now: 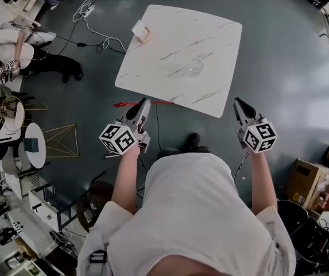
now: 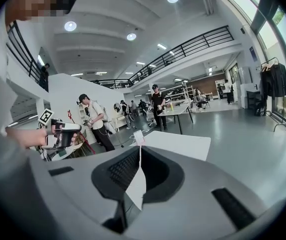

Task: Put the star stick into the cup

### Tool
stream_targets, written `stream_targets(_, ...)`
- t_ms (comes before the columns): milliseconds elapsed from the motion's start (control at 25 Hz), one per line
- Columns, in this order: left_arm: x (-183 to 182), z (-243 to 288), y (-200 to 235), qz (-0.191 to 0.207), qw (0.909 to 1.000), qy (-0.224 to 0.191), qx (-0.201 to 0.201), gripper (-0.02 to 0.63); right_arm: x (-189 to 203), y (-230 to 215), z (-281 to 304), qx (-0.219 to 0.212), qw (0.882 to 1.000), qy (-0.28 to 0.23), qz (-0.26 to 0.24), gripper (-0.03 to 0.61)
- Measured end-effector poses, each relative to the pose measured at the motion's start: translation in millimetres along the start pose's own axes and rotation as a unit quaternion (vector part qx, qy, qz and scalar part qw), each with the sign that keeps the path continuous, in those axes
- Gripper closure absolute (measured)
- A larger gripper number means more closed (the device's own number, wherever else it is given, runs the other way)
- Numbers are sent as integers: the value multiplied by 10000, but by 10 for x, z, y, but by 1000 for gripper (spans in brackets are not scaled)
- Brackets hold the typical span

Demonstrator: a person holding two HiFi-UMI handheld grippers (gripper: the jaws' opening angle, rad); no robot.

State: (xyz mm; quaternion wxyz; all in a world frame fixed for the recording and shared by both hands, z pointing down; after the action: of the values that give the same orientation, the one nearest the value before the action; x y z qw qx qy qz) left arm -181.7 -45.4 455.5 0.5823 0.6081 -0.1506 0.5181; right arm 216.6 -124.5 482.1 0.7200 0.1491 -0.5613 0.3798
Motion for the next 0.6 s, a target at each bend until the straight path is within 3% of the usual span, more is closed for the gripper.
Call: stream_targets(600,-167,671,135,132,9995,244,131,591,9,-255,246,196,9995,158,201,552)
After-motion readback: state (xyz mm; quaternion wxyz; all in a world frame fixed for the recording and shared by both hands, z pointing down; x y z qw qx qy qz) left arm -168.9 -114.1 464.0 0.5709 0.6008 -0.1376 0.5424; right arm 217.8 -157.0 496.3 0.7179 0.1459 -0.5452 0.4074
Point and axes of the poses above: the fingertips, and each gripper's own axes: z forward along the fingers, y to its left, x out of its underside, the point moved 8 cm from there along -z, backward along the fingers, and after that the axes turned 2 degrees about -z, right-handed, at the moved point
